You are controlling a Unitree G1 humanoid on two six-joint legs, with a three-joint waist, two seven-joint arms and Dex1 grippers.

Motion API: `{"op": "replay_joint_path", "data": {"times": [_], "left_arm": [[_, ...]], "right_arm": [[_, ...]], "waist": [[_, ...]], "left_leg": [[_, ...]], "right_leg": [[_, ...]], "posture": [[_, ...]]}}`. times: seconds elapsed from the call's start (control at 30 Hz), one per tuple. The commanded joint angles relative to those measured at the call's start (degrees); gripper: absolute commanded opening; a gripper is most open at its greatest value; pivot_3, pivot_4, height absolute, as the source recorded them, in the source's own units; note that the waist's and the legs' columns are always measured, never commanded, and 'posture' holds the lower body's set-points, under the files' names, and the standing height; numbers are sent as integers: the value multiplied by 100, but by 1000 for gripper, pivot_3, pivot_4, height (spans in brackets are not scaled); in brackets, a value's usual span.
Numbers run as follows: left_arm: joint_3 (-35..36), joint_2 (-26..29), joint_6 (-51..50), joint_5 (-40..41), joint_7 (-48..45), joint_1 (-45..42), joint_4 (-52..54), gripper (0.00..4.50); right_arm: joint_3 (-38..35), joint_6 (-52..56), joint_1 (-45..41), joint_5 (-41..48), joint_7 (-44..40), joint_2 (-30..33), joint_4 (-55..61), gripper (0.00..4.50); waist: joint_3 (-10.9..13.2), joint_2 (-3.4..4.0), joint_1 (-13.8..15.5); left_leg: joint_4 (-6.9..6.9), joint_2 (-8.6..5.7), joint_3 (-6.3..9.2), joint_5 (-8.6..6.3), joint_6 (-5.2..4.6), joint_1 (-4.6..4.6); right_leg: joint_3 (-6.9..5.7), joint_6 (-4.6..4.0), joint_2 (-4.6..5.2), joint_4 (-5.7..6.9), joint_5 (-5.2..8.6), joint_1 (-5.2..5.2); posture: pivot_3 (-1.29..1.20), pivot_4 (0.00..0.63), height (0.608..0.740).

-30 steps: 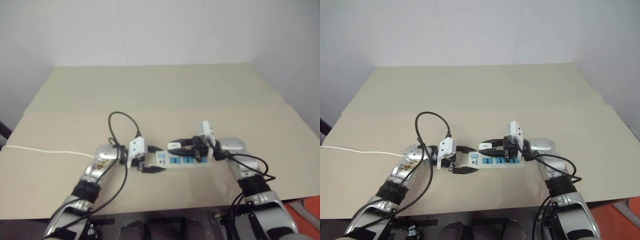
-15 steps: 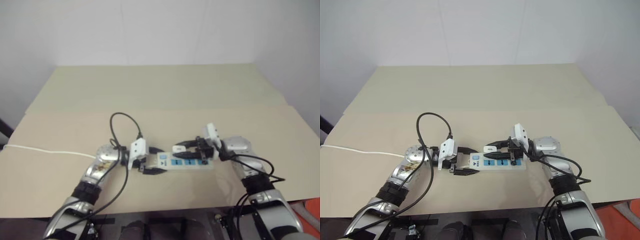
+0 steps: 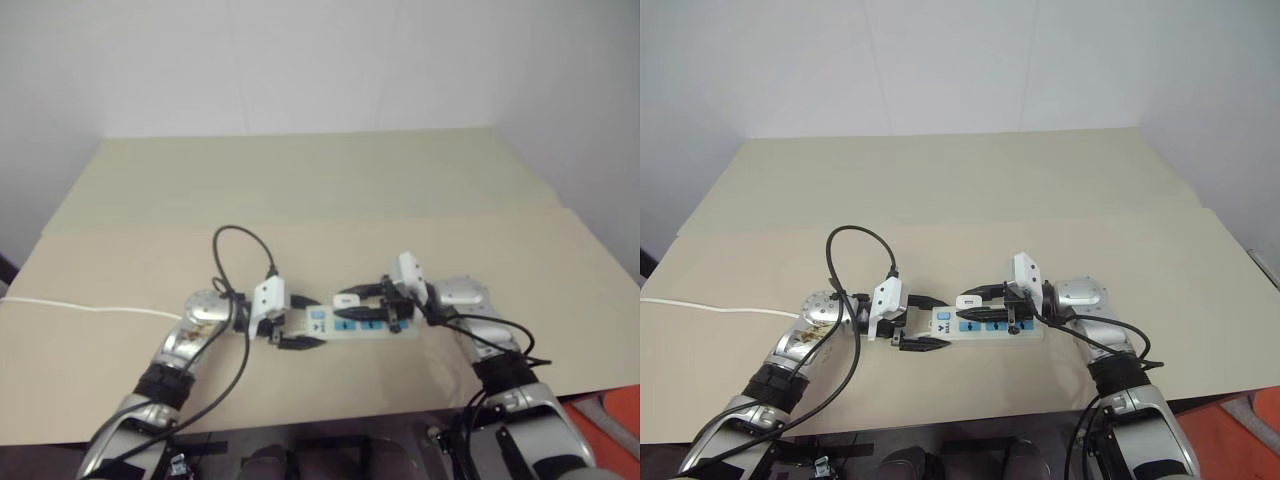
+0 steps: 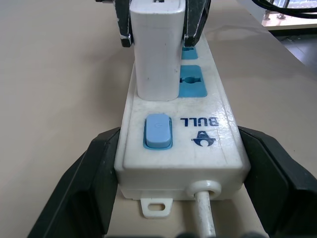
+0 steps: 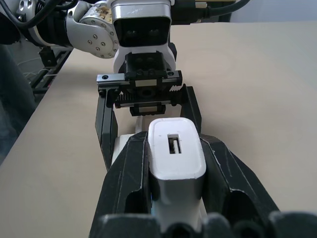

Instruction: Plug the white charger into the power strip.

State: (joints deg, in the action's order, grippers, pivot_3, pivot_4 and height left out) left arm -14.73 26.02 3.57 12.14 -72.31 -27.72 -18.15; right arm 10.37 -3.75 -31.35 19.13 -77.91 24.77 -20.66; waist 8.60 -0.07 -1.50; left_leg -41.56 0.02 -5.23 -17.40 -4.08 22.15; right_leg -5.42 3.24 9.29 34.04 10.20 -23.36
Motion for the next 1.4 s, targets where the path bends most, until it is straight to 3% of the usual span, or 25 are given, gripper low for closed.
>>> {"op": "replay_joint_path", "data": {"times": [0.03,0.77,1.23,1.4], "left_arm": [[78,170,15,-131,24,49,-36,3246],[66,187,28,-127,21,58,-21,3246],[69,201,35,-131,42,69,-24,3246],[68,203,32,-128,40,58,-31,3246]], "right_arm": [[0,-27,308,-282,-192,382,-414,1116],[451,-55,-60,-353,-330,78,-326,1116],[371,36,-33,-301,-233,67,-329,1116],[316,142,-3,-300,-179,95,-274,2783]], "waist": [[0,0,29],[0,0,51],[0,0,46],[0,-1,39]], "left_leg": [[1,-1,1,0,0,0],[3,5,2,0,0,-5],[10,12,1,-1,2,-13],[12,11,0,-1,3,-8]], "right_leg": [[0,0,1,0,0,0],[-1,-6,0,1,3,1],[-1,-14,0,2,7,2],[-1,-15,1,2,8,-4]], "posture": [[0,150,740],[0,150,740],[0,150,740],[0,150,740]]}}
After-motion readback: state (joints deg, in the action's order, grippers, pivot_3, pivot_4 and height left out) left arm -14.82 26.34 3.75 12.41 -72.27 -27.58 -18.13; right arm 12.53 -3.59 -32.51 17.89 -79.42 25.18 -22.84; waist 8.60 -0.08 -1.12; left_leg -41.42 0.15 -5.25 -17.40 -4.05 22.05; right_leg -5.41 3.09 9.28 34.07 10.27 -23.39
